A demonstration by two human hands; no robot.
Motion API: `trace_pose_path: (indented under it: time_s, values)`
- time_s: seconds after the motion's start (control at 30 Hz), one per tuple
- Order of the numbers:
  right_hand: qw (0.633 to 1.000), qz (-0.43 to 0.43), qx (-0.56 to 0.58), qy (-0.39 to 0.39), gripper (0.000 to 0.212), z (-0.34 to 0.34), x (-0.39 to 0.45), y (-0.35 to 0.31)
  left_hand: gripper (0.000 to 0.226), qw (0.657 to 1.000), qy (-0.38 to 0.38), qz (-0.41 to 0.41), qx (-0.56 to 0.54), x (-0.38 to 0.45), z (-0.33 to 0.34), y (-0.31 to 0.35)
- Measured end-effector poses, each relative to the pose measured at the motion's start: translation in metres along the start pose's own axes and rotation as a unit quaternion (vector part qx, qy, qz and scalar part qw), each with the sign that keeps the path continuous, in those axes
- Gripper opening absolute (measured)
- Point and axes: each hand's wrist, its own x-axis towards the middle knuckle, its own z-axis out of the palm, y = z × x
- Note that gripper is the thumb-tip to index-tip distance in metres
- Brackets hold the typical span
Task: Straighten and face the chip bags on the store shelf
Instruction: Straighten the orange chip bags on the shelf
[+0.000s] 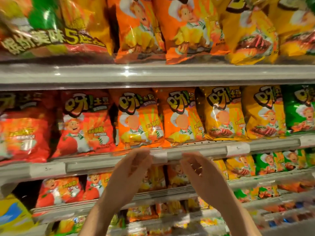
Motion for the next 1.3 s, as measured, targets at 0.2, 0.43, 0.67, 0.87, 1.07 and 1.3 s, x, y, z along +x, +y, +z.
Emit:
trace_pose_path:
  time_s: [0.2, 0.43, 0.67, 0.87, 1.07, 1.3]
  values:
    - [0.996, -0.021, 0.091, 0.013, 0.014, -0.021, 0.042, -0.015, 0.054, 0.998, 0.025, 0.009, -0.051, 0.023, 0.012, 0.022]
    - [0.992, -0.019, 0.089, 0.083, 0.020, -0.050, 0.101, -0.001, 0.054, 0.995, 0.094, 0.007, -0.032, 0.082, 0.070, 0.054]
    - [0.996, -0.038, 0.080, 0.023, 0.053, -0.043, 0.148, 0.006, 0.071, 0.991, 0.120, -0.012, 0.056, 0.129, 0.106, 0.063]
    - [0.993, -0.004, 0.107, -0.048, 0.066, -0.040, 0.159, 0.004, 0.062, 0.980, 0.147, -0.025, 0.130, 0.153, 0.120, 0.064]
    - [0.990, -0.016, 0.141, -0.012, 0.059, -0.037, 0.156, 0.007, 0.061, 0.976, 0.173, 0.006, 0.134, 0.155, 0.119, 0.054]
    - [0.986, -0.022, 0.168, 0.003, 0.053, -0.032, 0.147, 0.006, 0.063, 0.977, 0.170, 0.012, 0.128, 0.151, 0.117, 0.058]
